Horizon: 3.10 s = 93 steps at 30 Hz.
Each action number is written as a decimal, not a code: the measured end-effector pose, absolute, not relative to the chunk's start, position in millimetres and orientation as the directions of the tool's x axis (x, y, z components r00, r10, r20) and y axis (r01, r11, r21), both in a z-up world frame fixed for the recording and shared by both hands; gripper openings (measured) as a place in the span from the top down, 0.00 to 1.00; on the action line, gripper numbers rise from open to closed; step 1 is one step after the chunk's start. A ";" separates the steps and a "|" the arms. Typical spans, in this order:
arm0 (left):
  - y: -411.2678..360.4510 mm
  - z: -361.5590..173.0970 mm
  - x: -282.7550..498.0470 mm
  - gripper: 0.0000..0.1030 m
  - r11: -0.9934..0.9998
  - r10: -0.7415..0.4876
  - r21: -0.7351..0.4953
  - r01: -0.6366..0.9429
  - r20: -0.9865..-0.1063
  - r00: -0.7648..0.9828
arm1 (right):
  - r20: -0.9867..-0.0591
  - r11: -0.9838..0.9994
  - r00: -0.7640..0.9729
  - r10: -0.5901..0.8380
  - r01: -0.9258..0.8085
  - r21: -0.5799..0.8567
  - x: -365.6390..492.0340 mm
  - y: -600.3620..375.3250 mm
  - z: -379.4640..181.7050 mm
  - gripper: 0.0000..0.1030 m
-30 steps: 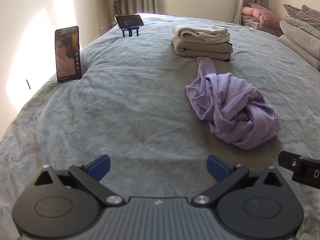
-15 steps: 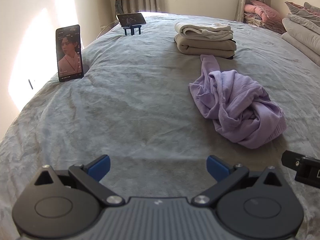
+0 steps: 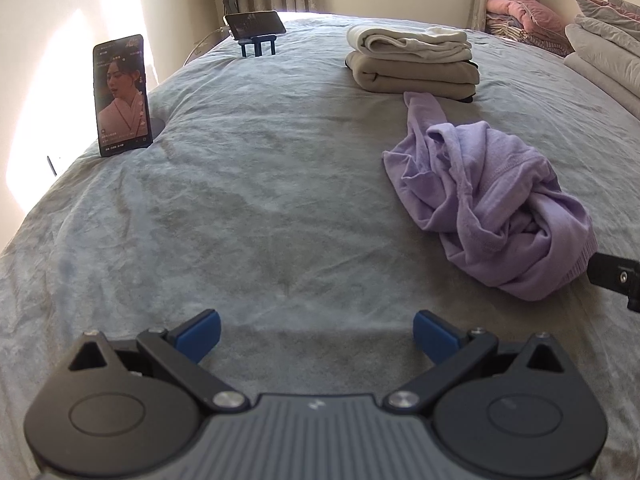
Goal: Fold clothes
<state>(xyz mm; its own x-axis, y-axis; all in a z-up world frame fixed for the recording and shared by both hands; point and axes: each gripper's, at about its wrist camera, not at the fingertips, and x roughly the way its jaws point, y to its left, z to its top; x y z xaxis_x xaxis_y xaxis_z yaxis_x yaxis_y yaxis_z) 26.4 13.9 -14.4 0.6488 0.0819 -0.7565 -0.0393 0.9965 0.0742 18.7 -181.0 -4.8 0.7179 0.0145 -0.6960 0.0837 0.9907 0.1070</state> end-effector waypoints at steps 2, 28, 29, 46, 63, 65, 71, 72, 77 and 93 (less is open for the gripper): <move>14.6 -20.2 30.5 0.00 0.997 0.081 0.076 -0.035 -0.772 0.631 | -0.719 0.991 0.695 0.009 0.088 0.098 24.1 -185.2 -11.3 0.00; 18.2 -25.5 12.0 0.00 0.997 -0.011 0.047 0.057 -0.664 0.748 | -0.717 0.999 0.696 0.028 -0.040 0.000 25.1 -188.3 -30.0 0.00; 19.8 -23.2 12.1 0.00 0.997 -0.044 0.013 0.071 -0.665 0.745 | -0.723 0.999 0.690 0.032 -0.040 0.006 28.1 -189.2 -26.6 0.00; 37.4 -13.9 23.6 0.00 0.975 -0.213 -0.181 0.125 -0.631 0.746 | -0.633 0.963 0.747 0.202 -0.035 0.266 56.9 -214.9 -17.4 0.19; 22.9 -4.2 9.9 0.06 0.959 -0.282 -0.133 0.250 -0.537 0.795 | -0.559 0.852 0.679 0.476 -0.199 0.484 36.5 -212.6 -3.3 0.84; 21.1 -2.9 7.6 0.11 0.946 -0.324 -0.151 0.288 -0.526 0.787 | -0.540 0.828 0.666 0.514 -0.222 0.514 32.8 -211.2 -0.1 0.84; 15.0 1.0 0.2 0.22 0.892 -0.451 -0.218 0.395 -0.478 0.754 | -0.480 0.758 0.635 0.606 -0.276 0.591 26.6 -209.9 10.3 0.84; 13.6 1.9 -1.2 0.22 0.884 -0.467 -0.222 0.412 -0.467 0.751 | -0.474 0.748 0.628 0.617 -0.282 0.600 25.9 -209.1 11.1 0.84; 5.1 5.3 -8.6 0.30 0.838 -0.543 -0.217 0.501 -0.418 0.728 | -0.429 0.685 0.590 0.684 -0.317 0.656 23.3 -207.0 15.7 0.85; 10.7 7.4 -8.3 0.94 0.873 -0.487 -0.234 0.428 -0.464 0.740 | -0.383 0.637 0.572 0.725 -0.344 0.690 23.3 -203.2 16.9 0.46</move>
<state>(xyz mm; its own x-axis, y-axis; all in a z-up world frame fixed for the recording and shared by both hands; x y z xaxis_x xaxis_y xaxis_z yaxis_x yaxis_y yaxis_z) -8.3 10.7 7.4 0.7396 -0.4874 -0.4641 0.4283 0.8728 -0.2340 23.3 -203.2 16.9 0.5725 0.7248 -0.3834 -0.3440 0.6368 0.6900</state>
